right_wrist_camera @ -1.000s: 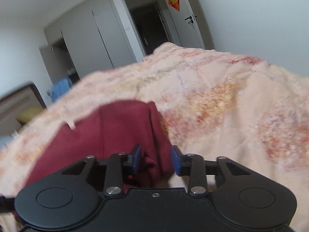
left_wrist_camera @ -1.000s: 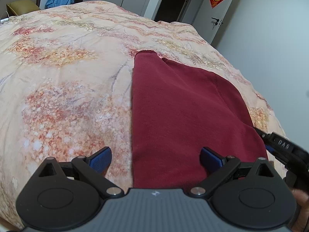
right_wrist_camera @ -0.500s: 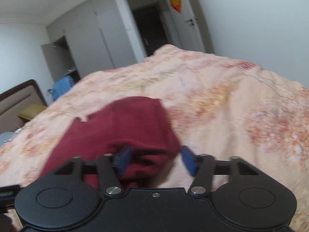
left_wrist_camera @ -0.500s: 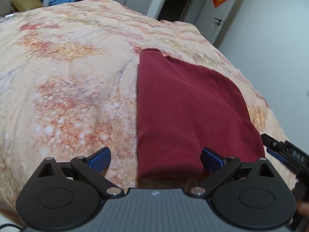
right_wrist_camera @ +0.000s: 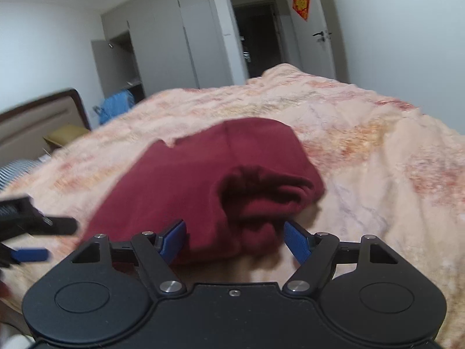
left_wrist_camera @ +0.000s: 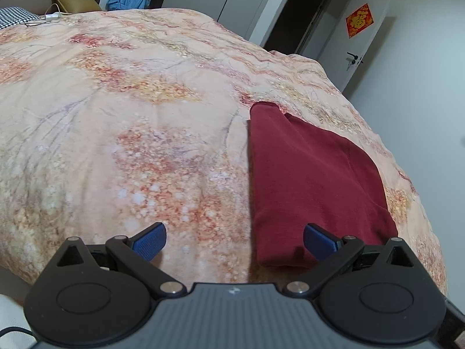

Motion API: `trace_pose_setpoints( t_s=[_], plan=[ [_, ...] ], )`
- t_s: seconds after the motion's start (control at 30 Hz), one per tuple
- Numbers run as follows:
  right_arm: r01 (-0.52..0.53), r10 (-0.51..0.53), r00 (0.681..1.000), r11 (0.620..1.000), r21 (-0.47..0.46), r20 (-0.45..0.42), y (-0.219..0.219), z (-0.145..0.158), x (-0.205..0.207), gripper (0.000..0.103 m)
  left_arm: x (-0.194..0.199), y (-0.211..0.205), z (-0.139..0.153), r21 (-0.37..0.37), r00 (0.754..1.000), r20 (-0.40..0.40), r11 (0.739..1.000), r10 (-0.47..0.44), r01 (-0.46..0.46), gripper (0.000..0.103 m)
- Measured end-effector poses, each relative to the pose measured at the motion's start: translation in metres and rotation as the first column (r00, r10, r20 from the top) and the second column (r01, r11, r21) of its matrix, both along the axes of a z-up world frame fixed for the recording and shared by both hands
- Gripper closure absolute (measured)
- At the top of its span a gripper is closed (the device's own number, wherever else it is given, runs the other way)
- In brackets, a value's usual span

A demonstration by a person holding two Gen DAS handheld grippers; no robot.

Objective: Fold small clothes
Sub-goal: 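Open the right gripper and release the folded sweater, then grasp the folded sweater edge again with the right gripper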

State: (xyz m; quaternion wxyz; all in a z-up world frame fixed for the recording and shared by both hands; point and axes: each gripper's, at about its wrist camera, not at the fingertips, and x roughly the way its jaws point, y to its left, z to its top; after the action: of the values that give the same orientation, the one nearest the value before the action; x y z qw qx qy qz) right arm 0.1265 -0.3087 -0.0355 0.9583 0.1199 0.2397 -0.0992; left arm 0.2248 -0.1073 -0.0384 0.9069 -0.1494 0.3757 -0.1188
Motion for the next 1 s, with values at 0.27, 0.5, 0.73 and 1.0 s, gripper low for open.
trace_pose_setpoints(
  t_s=[0.27,0.5,0.73,1.0],
  plan=[
    [0.044,-0.048,0.998,0.995,-0.089,-0.045,-0.002,-0.019,-0.003,0.027,0.0,0.003,-0.002,0.001,1.0,-0.01,1.0,0.001,-0.001,0.0],
    [0.047,-0.049,0.998,0.997,-0.057,-0.028,-0.007,-0.025,-0.008,0.017,0.001,0.002,-0.007,0.01,1.0,-0.028,1.0,0.002,-0.002,0.0],
    [0.019,-0.019,0.997,1.0,0.0,0.069,-0.019,-0.007,-0.022,0.001,0.005,-0.003,-0.013,0.031,0.999,-0.041,1.0,-0.003,0.004,0.0],
    [-0.007,-0.006,0.99,0.995,0.096,0.139,-0.067,0.012,0.025,0.024,0.01,-0.01,-0.017,0.061,0.999,-0.034,0.998,-0.013,0.015,0.0]
  ],
)
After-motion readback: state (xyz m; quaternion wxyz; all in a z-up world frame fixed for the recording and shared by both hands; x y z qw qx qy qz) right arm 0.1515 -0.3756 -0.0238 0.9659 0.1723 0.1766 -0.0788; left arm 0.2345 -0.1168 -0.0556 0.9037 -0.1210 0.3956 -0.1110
